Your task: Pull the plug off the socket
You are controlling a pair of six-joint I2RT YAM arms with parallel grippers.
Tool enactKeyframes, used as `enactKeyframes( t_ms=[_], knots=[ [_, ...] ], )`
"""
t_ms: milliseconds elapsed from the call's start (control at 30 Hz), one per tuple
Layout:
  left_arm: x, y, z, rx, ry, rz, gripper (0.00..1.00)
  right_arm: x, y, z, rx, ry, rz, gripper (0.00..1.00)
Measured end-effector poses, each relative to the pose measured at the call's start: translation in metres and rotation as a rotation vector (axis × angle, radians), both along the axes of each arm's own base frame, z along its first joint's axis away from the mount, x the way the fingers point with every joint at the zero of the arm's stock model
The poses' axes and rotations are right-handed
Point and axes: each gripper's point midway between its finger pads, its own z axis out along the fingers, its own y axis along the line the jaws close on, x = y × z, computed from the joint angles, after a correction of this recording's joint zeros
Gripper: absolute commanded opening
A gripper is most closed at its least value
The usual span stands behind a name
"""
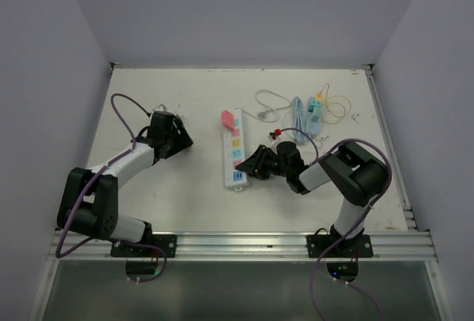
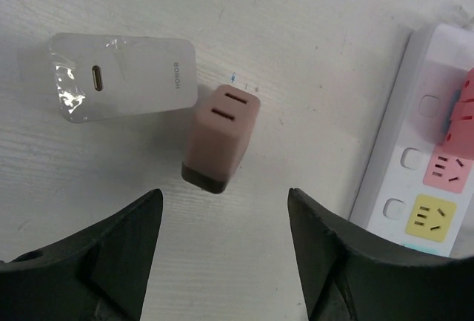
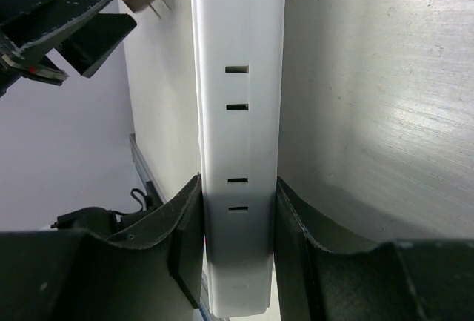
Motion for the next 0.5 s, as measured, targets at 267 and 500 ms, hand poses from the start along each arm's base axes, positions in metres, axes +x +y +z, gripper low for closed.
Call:
enactKeyframes(
  t_ms=[267, 500],
  knots=[
    [0.002, -0.002, 0.03, -0.018, -0.077, -0.028, 0.99, 0.001, 0.0, 0.0, -0.005, -0.007, 0.011, 0.0],
    [0.021, -0.021, 0.076, -0.078, -0.18, -0.106, 1.0, 0.0, 0.001, 0.0, -0.01, -0.009, 0.026, 0.0]
  ],
)
